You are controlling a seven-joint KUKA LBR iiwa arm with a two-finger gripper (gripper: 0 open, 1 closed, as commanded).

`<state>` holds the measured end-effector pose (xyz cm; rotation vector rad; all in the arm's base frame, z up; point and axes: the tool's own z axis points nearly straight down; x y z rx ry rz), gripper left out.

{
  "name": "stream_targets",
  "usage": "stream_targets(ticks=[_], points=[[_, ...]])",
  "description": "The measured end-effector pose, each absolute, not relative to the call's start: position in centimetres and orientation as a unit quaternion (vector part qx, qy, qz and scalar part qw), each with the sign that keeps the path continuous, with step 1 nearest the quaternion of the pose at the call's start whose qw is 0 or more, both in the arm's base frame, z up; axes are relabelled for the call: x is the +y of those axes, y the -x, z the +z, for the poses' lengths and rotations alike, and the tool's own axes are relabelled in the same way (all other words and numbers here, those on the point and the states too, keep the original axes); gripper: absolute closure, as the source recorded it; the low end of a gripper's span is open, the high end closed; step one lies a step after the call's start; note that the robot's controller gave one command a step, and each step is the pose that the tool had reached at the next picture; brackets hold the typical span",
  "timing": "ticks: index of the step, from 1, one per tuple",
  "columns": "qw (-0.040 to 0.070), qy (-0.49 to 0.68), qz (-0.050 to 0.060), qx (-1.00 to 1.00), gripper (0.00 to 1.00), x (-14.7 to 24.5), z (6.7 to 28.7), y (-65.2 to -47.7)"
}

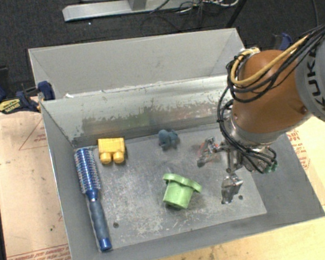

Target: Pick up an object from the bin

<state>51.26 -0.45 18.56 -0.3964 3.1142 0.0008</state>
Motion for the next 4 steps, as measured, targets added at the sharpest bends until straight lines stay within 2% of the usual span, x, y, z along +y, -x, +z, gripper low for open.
stream_targets(ticks=[1, 2, 3, 4], points=[[0.005, 0.105, 0.001, 0.995, 0.00, 3.9, 7.3, -52.6], [0.005, 0.211, -0.001, 0.978, 0.00, 4.6, 7.5, -53.2], [0.008, 0.212, 0.000, 0.977, 1.00, 4.7, 7.7, -53.4], [0.006, 0.206, 0.000, 0.979, 1.00, 5.7, 20.3, -55.4]])
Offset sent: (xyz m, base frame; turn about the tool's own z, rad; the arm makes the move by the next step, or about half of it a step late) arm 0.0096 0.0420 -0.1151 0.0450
